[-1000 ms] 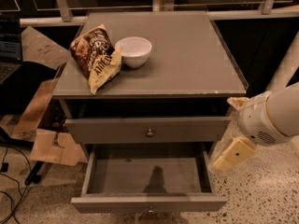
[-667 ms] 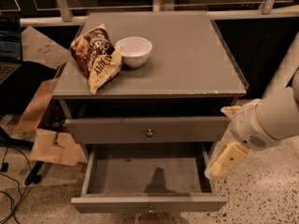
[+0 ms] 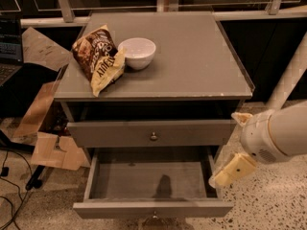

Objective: Close middle drawer

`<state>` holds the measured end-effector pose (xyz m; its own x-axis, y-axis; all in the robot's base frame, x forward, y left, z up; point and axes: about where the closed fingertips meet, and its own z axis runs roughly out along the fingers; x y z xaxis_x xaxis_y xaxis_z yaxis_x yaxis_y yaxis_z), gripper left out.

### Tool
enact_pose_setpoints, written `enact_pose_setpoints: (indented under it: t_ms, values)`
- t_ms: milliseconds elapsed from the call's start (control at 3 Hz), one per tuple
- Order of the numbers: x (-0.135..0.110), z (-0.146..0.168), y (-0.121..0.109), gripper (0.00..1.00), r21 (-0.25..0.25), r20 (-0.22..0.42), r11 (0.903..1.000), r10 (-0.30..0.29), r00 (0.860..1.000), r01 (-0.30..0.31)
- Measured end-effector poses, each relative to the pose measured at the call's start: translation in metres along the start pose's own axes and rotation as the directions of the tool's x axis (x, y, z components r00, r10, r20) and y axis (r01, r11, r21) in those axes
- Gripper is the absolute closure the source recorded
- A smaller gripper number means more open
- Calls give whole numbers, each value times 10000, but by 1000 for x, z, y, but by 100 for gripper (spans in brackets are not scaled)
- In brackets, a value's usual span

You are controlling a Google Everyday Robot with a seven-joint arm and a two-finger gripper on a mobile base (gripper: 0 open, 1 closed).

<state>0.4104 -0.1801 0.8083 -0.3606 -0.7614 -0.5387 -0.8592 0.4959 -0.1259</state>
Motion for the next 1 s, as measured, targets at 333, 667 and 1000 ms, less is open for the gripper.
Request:
enact_pose_setpoints:
  t_ms: [333,667,1000]
  values:
    - [12,8,24,0,898,537,9922,817,9952,-863]
    - [35,33,41,0,1230,1145,9717,1878,9755,-2015]
    - [50,71,49,0,646,1018,9631,2541,9618,-2612]
